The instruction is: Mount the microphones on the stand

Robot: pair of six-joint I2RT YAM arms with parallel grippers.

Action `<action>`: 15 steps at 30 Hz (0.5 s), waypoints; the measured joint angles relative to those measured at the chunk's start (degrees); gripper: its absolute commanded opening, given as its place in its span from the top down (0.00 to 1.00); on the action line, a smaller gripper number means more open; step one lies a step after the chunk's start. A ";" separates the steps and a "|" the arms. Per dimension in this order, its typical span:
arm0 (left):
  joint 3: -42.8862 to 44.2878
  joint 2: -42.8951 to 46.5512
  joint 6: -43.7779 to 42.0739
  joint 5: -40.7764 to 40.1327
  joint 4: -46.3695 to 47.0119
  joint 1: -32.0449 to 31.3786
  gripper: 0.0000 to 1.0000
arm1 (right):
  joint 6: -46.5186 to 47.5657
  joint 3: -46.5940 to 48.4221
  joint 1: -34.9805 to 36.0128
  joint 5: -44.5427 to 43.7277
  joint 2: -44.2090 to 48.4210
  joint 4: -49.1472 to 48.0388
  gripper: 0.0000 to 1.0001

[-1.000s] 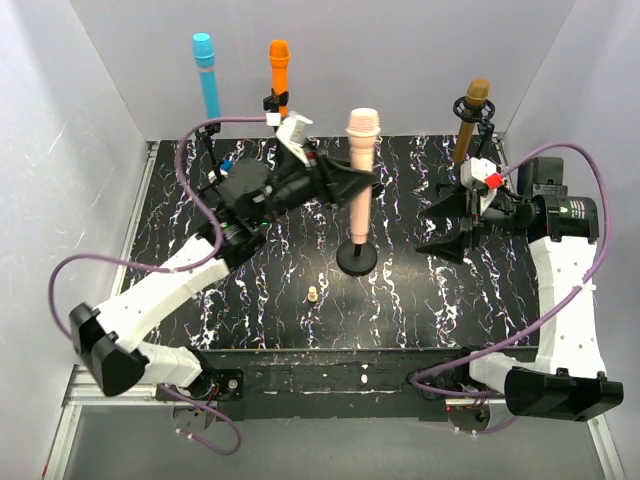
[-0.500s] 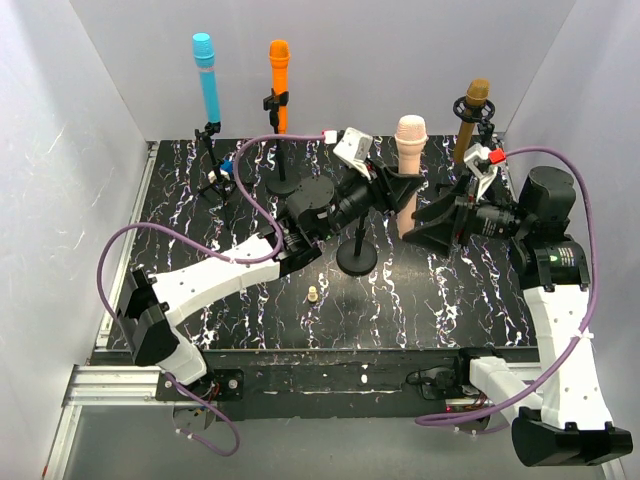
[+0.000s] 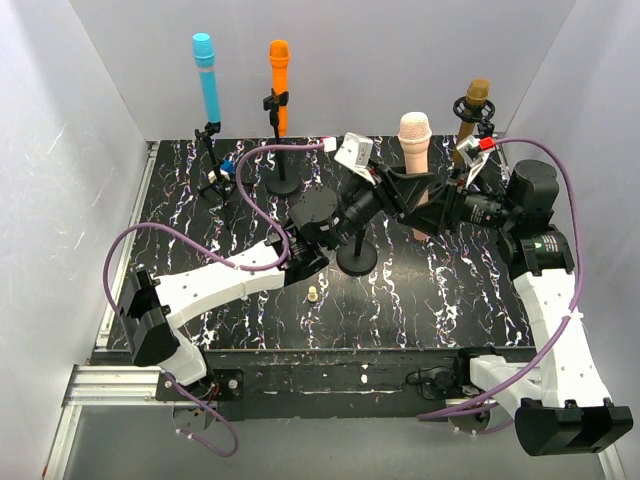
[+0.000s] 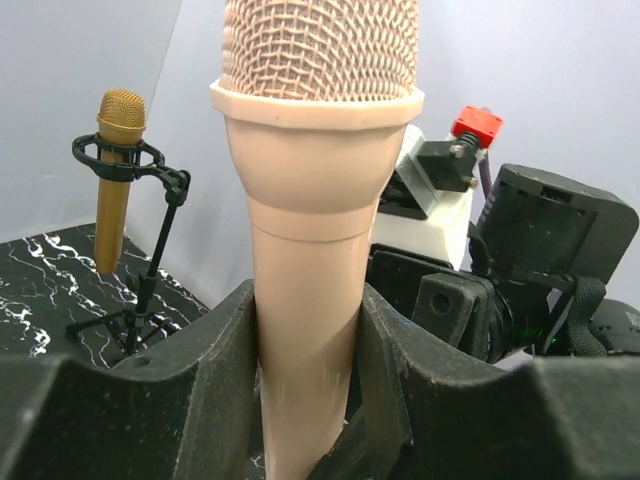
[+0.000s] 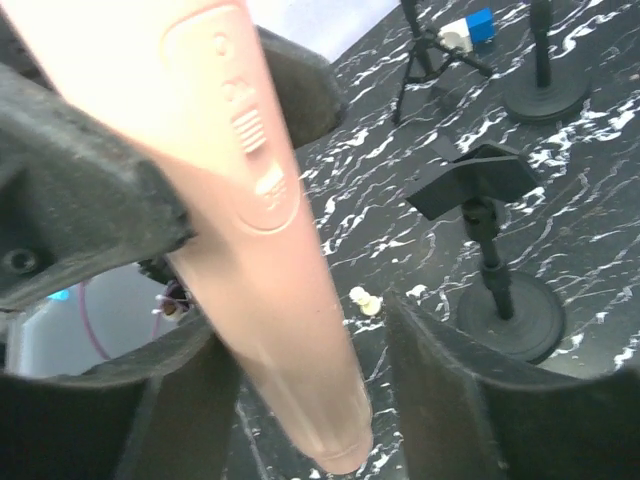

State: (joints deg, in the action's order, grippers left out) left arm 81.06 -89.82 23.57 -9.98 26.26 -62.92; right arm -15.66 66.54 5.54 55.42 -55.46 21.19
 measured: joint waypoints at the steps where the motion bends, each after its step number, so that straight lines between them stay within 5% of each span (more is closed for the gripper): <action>1: 0.00 0.00 0.00 -0.28 0.11 0.00 1.00 | -0.11 0.00 0.07 0.61 -0.11 -0.59 0.65; 3: 0.00 -0.24 0.31 -1.16 0.42 0.07 1.00 | 0.00 -0.04 0.39 3.34 -0.20 -2.23 0.88; 5: 0.00 -0.50 1.70 -1.44 1.36 0.17 0.87 | -0.02 -0.22 1.05 5.27 0.00 -3.80 0.97; 11: -0.26 0.63 0.96 -1.27 -1.11 0.00 0.09 | 4.76 -0.79 0.31 9.07 0.00 -2.82 0.99; 12: -0.90 1.66 0.70 -1.18 -2.19 0.11 0.02 | 6.60 -0.76 -0.15 10.05 0.07 -1.90 0.99; 15: -3.89 7.02 0.02 -0.20 -8.04 1.36 0.02 | 11.98 -0.76 -2.03 12.83 0.24 1.29 0.99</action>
State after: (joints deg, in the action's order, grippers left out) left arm 77.17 -82.81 23.59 -10.17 18.22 -61.56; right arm -3.68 65.78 3.51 68.25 -55.22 22.48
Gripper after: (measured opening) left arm 0.968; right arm 0.436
